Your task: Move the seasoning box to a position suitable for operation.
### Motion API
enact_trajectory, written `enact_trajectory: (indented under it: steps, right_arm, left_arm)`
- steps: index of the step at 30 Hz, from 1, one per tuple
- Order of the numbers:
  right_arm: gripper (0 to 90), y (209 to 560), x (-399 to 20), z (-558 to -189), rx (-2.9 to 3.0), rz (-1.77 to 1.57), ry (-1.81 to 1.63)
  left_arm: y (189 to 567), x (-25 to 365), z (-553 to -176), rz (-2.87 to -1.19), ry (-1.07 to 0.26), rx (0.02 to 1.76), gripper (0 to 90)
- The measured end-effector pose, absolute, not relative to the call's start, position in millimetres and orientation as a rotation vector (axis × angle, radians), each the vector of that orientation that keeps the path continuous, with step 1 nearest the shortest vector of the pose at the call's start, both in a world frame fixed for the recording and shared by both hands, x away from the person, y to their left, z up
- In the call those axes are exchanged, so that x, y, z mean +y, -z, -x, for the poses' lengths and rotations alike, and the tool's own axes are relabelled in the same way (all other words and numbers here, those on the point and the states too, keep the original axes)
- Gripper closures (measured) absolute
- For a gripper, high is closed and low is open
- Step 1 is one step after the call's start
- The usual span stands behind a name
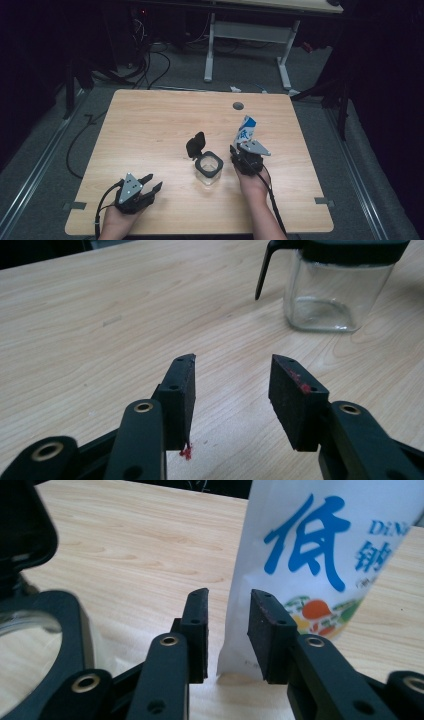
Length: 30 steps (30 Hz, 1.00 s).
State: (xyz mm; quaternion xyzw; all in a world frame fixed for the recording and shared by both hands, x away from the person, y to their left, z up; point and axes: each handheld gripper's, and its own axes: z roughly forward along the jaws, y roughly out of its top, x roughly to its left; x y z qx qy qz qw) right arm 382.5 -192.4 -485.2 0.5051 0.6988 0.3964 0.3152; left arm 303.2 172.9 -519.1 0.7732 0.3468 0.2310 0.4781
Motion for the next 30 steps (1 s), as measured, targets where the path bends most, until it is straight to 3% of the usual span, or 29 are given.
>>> enact_trajectory:
  steps: [2,6,30]
  right_arm:
    - [73.4,486,-190,-386,1.827,-1.351,-1.003]
    - [90.0,486,-192,-389,1.805,-1.362,-1.016]
    - [90.0,486,-241,-351,1.841,-1.321,-1.046]
  left_arm:
    - [519,174,-303,-1.886,-0.564,0.849,54.0]
    - [519,172,-303,-1.877,-0.571,0.851,54.2]
    - [523,175,-304,-1.864,-0.572,0.871,53.4]
